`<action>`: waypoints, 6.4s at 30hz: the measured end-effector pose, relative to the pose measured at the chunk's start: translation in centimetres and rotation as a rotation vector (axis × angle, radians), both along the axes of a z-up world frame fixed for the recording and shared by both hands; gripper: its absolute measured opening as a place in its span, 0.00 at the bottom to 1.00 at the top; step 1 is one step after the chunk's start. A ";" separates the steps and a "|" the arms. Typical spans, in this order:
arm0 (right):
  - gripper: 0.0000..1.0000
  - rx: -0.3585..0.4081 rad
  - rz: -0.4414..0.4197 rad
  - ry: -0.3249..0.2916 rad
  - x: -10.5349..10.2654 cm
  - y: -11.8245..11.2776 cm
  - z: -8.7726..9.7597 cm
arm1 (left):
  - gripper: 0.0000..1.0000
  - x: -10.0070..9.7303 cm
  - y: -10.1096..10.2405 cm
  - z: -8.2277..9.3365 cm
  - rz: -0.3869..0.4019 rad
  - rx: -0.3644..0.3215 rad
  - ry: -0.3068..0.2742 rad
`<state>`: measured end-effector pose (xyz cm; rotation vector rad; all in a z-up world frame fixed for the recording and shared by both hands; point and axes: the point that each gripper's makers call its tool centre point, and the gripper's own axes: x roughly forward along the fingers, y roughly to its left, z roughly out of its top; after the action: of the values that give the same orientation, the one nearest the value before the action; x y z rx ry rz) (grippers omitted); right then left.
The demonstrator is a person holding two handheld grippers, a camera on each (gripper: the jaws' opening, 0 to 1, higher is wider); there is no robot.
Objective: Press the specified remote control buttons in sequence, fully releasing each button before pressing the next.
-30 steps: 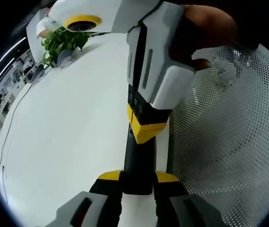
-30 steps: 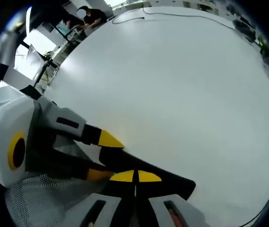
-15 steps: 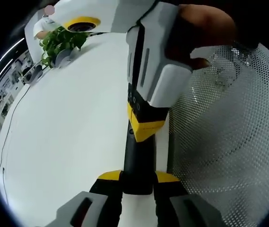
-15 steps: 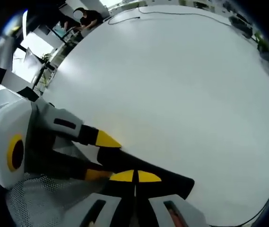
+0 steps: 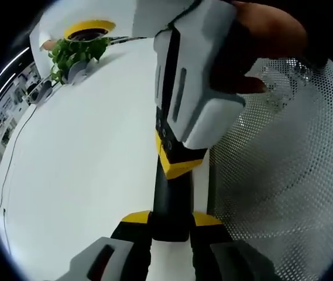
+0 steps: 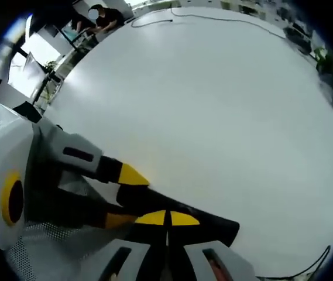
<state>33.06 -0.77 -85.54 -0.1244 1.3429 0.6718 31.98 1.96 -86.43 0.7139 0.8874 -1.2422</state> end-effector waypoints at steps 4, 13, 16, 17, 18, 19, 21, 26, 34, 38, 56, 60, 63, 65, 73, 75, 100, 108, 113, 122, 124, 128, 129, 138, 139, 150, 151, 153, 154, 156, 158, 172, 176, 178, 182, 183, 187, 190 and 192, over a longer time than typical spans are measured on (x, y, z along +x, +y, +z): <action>0.00 0.037 -0.031 0.022 0.1 -0.1 0.1 | 0.25 0.0 0.0 0.0 0.004 -0.002 -0.001; 0.00 0.103 -0.087 0.036 0.3 0.4 0.7 | 0.25 0.0 0.0 0.0 0.005 -0.005 -0.001; 0.00 0.104 -0.087 0.043 0.3 0.5 0.5 | 0.25 0.0 0.0 0.0 0.009 -0.008 -0.002; 0.00 0.101 -0.085 0.054 0.1 0.5 0.3 | 0.25 0.0 0.0 0.0 0.008 -0.008 -0.002; 0.00 0.103 -0.083 0.061 0.0 0.6 0.3 | 0.25 0.0 0.0 0.0 0.008 -0.008 -0.003; 0.00 0.105 -0.079 0.059 -0.1 0.8 0.3 | 0.25 0.0 0.0 0.0 0.006 -0.007 -0.003; 0.00 0.088 -0.062 0.046 -0.2 0.8 0.2 | 0.25 0.0 0.0 0.0 0.006 -0.006 -0.003; 0.00 0.075 -0.044 0.036 0.0 0.7 0.1 | 0.25 0.0 0.0 0.0 0.010 -0.003 0.001; 0.00 0.009 0.034 -0.029 0.0 0.9 0.0 | 0.25 0.1 0.0 0.0 0.010 0.003 -0.003; 0.00 -0.043 0.078 -0.078 0.3 1.0 -0.1 | 0.25 0.1 0.0 -0.1 0.023 -0.002 0.001; 0.00 0.014 0.020 -0.041 0.1 0.8 0.1 | 0.25 0.0 0.0 0.0 0.035 -0.018 -0.006; 0.00 0.016 0.022 -0.040 0.1 0.9 0.2 | 0.25 0.0 0.0 0.1 0.039 -0.019 -0.008; 0.00 0.028 0.010 -0.032 0.1 0.8 0.2 | 0.25 0.0 0.1 0.1 0.047 -0.033 -0.005; 0.00 0.040 0.002 -0.022 0.1 0.8 0.2 | 0.25 0.0 0.1 0.1 0.048 -0.040 -0.005; 0.00 0.070 0.123 -0.083 0.0 1.0 0.2 | 0.25 0.0 0.1 0.1 0.043 -0.047 -0.002; 0.00 0.068 0.124 -0.084 -0.2 1.1 0.2 | 0.25 0.0 0.1 0.1 0.043 -0.047 -0.001; 0.00 0.075 0.870 -0.166 -0.7 1.1 0.1 | 0.25 0.3 0.0 0.4 0.083 -0.146 0.101; 0.00 0.014 0.936 -0.199 -0.9 1.2 0.0 | 0.25 0.2 -0.2 0.3 0.080 -0.145 0.097; 0.00 0.031 0.930 -0.183 -0.7 1.1 0.1 | 0.25 0.2 -0.2 0.3 0.091 -0.155 0.101; 0.00 0.011 1.016 -0.211 -0.9 1.1 0.0 | 0.25 0.2 -0.2 0.3 0.089 -0.158 0.099; 0.00 -0.004 1.069 -0.242 -1.0 1.1 0.0 | 0.25 0.2 -0.2 0.3 0.087 -0.157 0.098; 0.00 -0.014 1.151 -0.302 -1.1 1.2 -0.1 | 0.25 0.2 -0.2 0.3 0.088 -0.162 0.099; 0.00 -0.014 1.141 -0.300 -1.1 1.1 -0.1 | 0.25 0.2 -0.1 0.3 0.092 -0.166 0.102; 0.00 -0.068 1.136 -0.229 -0.8 1.4 -0.2 | 0.25 0.2 -0.1 0.3 0.101 -0.177 0.111; 0.00 -0.064 1.118 -0.220 -0.8 1.4 -0.2 | 0.25 0.3 -0.1 0.4 0.107 -0.185 0.113; 0.00 -0.076 1.111 -0.196 -1.0 1.4 -0.1 | 0.25 0.2 -0.2 0.3 0.101 -0.180 0.105; 0.00 -0.083 1.122 -0.199 -0.9 1.2 -0.1 | 0.25 0.2 -0.3 0.4 0.097 -0.182 0.102; 0.00 -0.075 1.121 -0.202 -0.9 1.2 -0.2 | 0.25 0.3 -0.3 0.4 0.098 -0.180 0.104; 0.00 -0.072 1.117 -0.207 -0.8 1.2 -0.3 | 0.25 0.3 -0.3 0.4 0.098 -0.180 0.104; 0.00 -0.051 1.067 -0.234 -0.7 1.4 -0.2 | 0.25 0.3 -0.3 0.4 0.099 -0.183 0.105; 0.00 -0.034 1.069 -0.256 -0.8 1.3 -0.2 | 0.25 0.3 -0.2 0.4 0.096 -0.182 0.107; 0.00 0.149 0.699 -0.287 0.0 1.4 4.3 | 0.25 0.0 -0.2 0.2 0.056 -0.136 0.048; 0.00 0.204 0.620 -0.340 0.1 1.1 7.8 | 0.25 0.0 -0.3 0.1 0.045 -0.090 0.023; 0.00 0.252 0.551 -0.361 0.1 1.0 9.7 | 0.25 0.0 -0.3 0.1 0.047 -0.064 0.008; 0.00 0.350 0.413 -0.376 -0.2 0.5 12.9 | 0.25 0.0 -0.4 0.0 0.059 -0.016 -0.001; 0.00 0.357 0.393 -0.390 -0.1 0.2 13.4 | 0.25 0.0 -0.4 0.0 0.061 -0.010 0.000; 0.00 0.409 0.346 -0.512 -0.1 -0.6 16.4 | 0.24 0.0 -0.3 0.0 0.057 0.005 0.000; 0.00 0.447 0.252 -0.545 -0.3 -1.7 18.2 | 0.24 0.0 -0.3 0.0 0.055 0.013 0.005; 0.00 0.449 0.209 -0.577 -0.3 -2.5 18.8 | 0.24 0.0 -0.4 0.0 0.058 0.031 0.000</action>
<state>32.77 -3.30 -66.74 -0.0862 0.6117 1.0083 31.94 1.61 -86.42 0.7076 0.9229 -1.1790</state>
